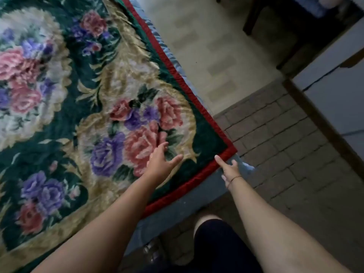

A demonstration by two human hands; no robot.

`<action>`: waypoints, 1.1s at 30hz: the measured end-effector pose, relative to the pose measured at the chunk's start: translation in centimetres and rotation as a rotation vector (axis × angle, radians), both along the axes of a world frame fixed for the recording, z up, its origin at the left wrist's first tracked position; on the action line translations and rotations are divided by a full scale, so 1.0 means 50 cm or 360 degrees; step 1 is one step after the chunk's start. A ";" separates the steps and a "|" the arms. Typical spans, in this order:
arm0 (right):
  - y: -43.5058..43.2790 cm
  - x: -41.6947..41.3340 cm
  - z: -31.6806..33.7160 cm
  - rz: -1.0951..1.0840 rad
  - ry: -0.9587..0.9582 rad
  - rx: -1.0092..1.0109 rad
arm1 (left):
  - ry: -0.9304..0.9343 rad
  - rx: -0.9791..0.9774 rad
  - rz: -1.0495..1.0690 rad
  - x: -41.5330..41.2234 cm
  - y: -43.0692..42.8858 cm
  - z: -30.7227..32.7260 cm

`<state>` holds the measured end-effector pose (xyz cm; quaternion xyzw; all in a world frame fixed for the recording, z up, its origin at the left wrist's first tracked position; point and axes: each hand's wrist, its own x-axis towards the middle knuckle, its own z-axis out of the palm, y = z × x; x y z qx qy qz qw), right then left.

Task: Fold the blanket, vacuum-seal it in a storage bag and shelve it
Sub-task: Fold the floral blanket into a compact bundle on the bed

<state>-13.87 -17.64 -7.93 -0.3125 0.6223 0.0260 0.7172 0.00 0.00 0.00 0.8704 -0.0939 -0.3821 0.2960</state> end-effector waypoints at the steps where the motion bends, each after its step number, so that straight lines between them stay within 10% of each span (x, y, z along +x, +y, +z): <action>1: -0.007 0.008 -0.006 -0.0107 -0.0020 -0.0023 | 0.0008 0.0023 0.0012 0.000 -0.008 -0.004; 8: -0.044 0.085 0.023 -0.0247 -0.0337 0.0035 | 0.0252 -0.0099 0.0206 0.016 -0.075 0.031; 13: 0.023 0.141 0.145 0.0451 -0.0844 -0.0076 | 0.0837 -0.0461 0.0675 0.045 -0.120 0.096; 18: 0.113 0.173 0.229 0.0983 -0.1120 0.0049 | 0.0704 -0.0407 0.0881 0.092 -0.048 0.134; 26: 0.331 0.182 0.231 0.0480 -0.0280 0.0701 | 0.0440 -0.0531 0.1336 0.144 0.244 0.124; 33: 0.631 0.231 0.199 -0.0439 -0.0391 0.1274 | 0.0297 -0.0668 0.1483 0.159 0.582 0.122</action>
